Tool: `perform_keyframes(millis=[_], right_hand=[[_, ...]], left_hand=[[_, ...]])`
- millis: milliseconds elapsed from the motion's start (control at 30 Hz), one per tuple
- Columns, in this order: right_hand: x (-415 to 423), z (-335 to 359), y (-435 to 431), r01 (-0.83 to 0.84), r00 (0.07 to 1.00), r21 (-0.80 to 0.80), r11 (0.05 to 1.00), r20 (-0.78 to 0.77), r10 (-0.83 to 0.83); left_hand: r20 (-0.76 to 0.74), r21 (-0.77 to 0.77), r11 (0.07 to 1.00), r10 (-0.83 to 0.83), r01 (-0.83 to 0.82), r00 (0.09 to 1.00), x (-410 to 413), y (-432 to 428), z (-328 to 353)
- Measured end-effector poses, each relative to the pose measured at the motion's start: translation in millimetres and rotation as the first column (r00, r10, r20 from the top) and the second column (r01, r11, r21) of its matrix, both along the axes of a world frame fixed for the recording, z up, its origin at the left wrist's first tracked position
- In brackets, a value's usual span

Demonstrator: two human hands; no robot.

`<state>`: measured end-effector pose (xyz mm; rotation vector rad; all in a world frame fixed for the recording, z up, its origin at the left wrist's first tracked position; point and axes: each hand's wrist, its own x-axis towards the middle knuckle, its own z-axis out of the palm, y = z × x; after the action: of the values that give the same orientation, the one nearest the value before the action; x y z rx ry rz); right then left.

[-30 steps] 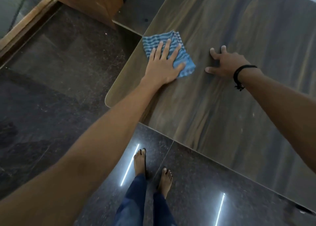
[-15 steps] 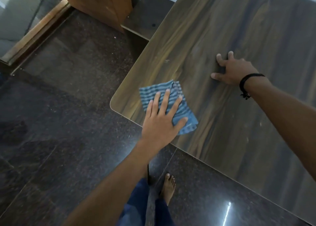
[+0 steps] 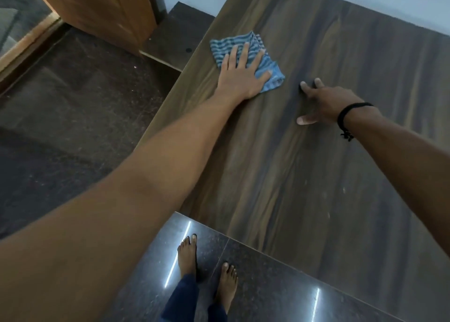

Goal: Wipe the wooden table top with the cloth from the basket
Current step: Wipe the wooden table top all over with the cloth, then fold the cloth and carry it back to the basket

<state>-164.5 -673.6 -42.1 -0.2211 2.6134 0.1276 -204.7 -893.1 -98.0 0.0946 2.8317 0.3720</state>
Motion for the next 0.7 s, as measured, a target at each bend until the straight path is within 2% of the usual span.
perform_keyframes(millis=[167,267,367,433,500,567,633,700], right_hand=[[7,8,1,0.023,1.000,-0.040,0.999,-0.016,-0.024],[15,14,-5,0.111,0.994,-0.092,0.990,0.006,-0.111],[39,13,-24,0.218,0.970,-0.265,0.939,-0.045,-0.238],[65,12,-44,0.279,0.939,-0.395,0.875,-0.080,-0.336],[94,12,-60,0.319,0.910,-0.469,0.823,-0.091,-0.405],[119,14,-70,0.355,0.889,-0.495,0.793,-0.085,-0.451],[140,15,-75,0.375,0.892,-0.481,0.793,-0.045,-0.449],[155,11,-81,0.382,0.908,-0.459,0.802,0.025,-0.418]], left_hand=[[-0.101,-0.040,0.996,-0.083,0.080,0.991,94,-6,-9],[-0.139,-0.005,0.991,-0.135,0.135,0.981,179,-6,-13],[-0.104,-0.014,0.984,-0.179,0.178,0.978,245,-8,-14],[-0.033,0.031,0.983,-0.178,0.179,0.983,255,-9,-9],[0.013,0.222,0.969,-0.113,0.107,0.994,245,-15,6],[-0.010,0.394,0.918,0.043,-0.035,0.999,225,-26,26],[-0.054,0.404,0.902,0.192,-0.155,0.980,201,-41,42],[-0.047,0.345,0.915,0.238,-0.208,0.970,181,-54,52]])
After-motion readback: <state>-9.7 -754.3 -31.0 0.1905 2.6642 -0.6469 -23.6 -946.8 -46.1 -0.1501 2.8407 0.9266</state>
